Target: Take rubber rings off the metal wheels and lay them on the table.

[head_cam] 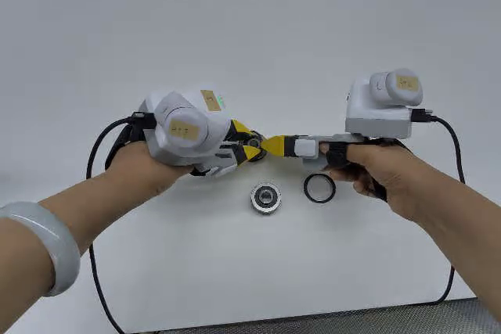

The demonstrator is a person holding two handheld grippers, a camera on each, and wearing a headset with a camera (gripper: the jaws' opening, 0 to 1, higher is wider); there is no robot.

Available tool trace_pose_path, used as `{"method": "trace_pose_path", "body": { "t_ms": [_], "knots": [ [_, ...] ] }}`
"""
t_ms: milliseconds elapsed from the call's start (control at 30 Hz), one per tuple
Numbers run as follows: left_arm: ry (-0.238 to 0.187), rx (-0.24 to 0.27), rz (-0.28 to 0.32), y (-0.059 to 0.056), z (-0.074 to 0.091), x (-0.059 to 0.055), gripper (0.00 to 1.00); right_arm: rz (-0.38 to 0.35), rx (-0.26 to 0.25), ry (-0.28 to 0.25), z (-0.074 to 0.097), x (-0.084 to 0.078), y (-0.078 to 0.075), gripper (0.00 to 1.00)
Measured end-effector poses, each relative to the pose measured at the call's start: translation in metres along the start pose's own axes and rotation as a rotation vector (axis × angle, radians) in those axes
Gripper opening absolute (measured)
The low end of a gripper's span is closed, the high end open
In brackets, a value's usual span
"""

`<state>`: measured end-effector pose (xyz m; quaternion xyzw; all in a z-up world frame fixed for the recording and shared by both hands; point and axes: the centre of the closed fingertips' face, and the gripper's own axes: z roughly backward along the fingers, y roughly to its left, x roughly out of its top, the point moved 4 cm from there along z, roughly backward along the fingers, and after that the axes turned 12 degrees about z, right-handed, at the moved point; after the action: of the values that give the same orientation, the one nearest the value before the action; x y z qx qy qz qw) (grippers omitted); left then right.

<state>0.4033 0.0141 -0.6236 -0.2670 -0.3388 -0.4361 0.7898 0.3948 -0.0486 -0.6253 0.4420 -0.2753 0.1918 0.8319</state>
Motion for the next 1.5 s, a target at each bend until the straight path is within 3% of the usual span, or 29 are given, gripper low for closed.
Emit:
{"method": "trace_pose_path", "body": {
  "t_ms": [100,267,500,900,1133,1500],
  "knots": [
    [-0.013,0.000,0.007,-0.001,0.006,0.002,0.16,0.001,-0.002,-0.003,0.000,0.001,0.000,0.02],
    [-0.009,0.010,0.001,0.000,0.014,-0.002,0.25,0.002,0.000,-0.003,-0.001,0.001,0.001,0.02],
    [-0.013,0.036,0.009,0.003,0.023,-0.007,0.30,0.004,0.005,-0.006,0.001,0.001,0.005,0.02],
    [-0.020,0.049,0.011,-0.001,0.029,-0.009,0.41,0.001,0.017,-0.026,0.009,0.004,0.013,0.02],
    [-0.020,0.057,0.021,-0.001,0.033,-0.011,0.43,-0.010,0.016,-0.059,0.026,0.005,0.019,0.02],
    [-0.021,0.058,0.036,-0.002,0.038,-0.016,0.46,-0.073,-0.039,-0.081,0.061,-0.020,0.009,0.02]
  ]
}}
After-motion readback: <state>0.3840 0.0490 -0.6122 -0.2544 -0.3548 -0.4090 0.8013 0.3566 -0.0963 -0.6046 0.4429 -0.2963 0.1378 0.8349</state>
